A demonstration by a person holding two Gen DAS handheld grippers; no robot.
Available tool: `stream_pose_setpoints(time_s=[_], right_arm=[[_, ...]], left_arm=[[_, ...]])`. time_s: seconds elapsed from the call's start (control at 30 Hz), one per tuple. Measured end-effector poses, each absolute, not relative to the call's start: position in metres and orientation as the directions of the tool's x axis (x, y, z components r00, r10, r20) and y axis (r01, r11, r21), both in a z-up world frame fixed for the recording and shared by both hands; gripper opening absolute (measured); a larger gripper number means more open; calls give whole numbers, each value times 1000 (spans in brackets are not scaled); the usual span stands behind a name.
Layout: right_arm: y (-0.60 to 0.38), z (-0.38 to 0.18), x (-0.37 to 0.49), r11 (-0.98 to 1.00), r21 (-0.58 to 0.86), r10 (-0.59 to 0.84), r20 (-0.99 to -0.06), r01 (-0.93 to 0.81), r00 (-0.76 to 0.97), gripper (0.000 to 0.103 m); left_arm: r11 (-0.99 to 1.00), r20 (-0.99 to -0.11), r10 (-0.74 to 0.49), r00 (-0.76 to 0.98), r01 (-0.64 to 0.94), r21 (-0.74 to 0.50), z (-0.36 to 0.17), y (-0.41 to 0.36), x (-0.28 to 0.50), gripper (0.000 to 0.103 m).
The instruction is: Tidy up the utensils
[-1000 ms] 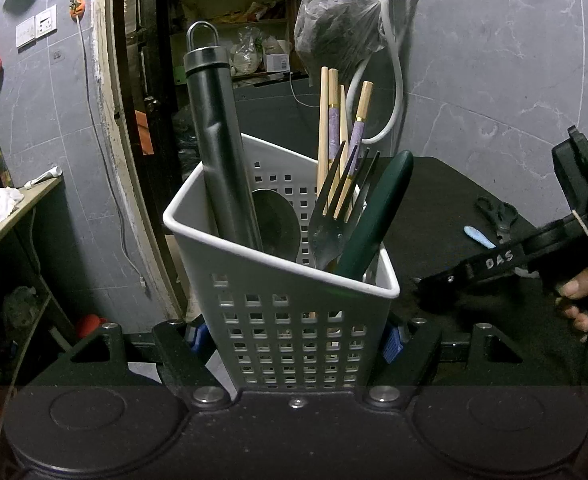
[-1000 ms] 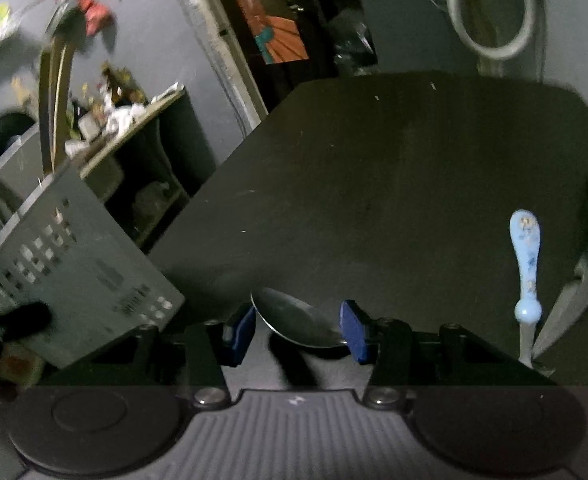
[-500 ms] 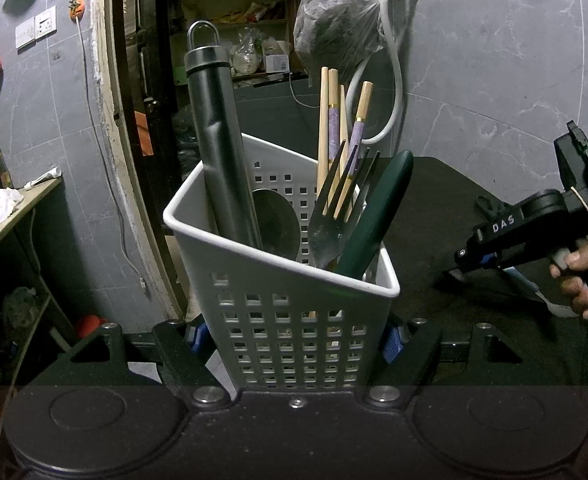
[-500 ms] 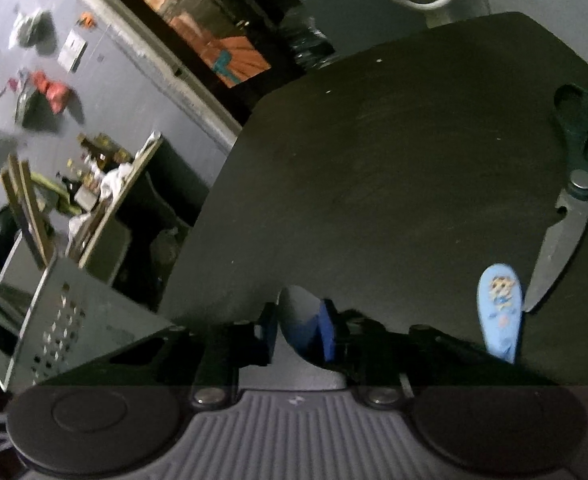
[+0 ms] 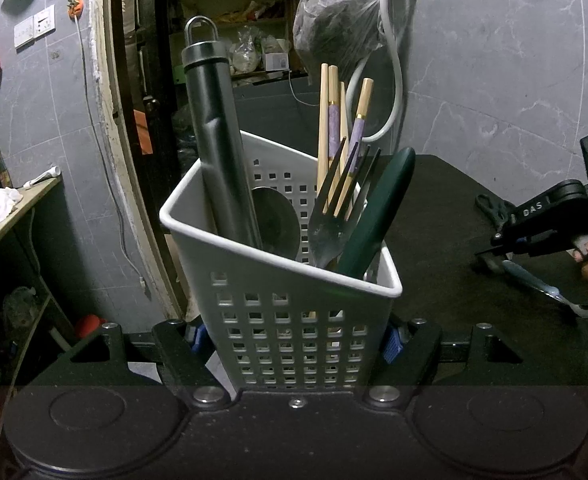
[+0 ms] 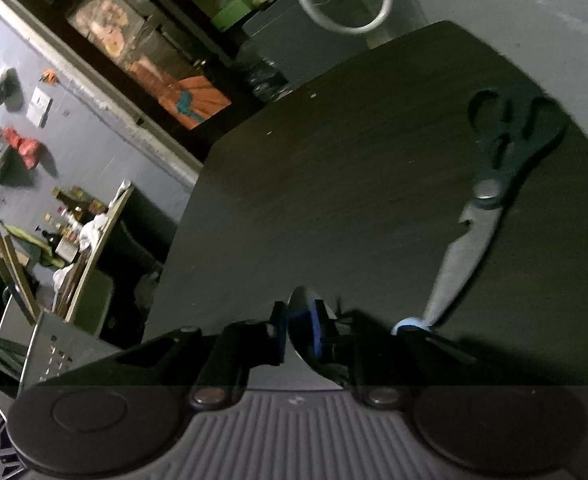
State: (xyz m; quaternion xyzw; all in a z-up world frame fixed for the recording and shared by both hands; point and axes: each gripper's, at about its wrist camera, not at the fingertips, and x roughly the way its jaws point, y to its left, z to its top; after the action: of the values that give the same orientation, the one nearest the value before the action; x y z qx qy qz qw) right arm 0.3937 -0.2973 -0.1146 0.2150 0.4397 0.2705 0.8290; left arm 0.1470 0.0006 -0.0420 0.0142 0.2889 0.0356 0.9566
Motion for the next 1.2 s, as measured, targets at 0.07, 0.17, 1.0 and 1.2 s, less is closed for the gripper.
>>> stream_pose_setpoints(time_s=[0.07,0.17,1.0,1.2], right_arm=[[-304,-115,392,771,586,625,-617,-251,479,14],[-312,-114,390,788,567,601,-626,-240,497,14],[-354,-111,366,864,457,490,-675,-210,552,7],[-330,-100,357,883,332,466,-707,-332,533,7]], left_arm=[[997,-552,76,830,-60,48,-42,0,147,77],[997,-552,76,830,-60,47,-42,1,147,77],[996,-555,84,828,-67,50,-44,1,146,77],[997,-555,83,828,-67,50,-44,0,147,77]])
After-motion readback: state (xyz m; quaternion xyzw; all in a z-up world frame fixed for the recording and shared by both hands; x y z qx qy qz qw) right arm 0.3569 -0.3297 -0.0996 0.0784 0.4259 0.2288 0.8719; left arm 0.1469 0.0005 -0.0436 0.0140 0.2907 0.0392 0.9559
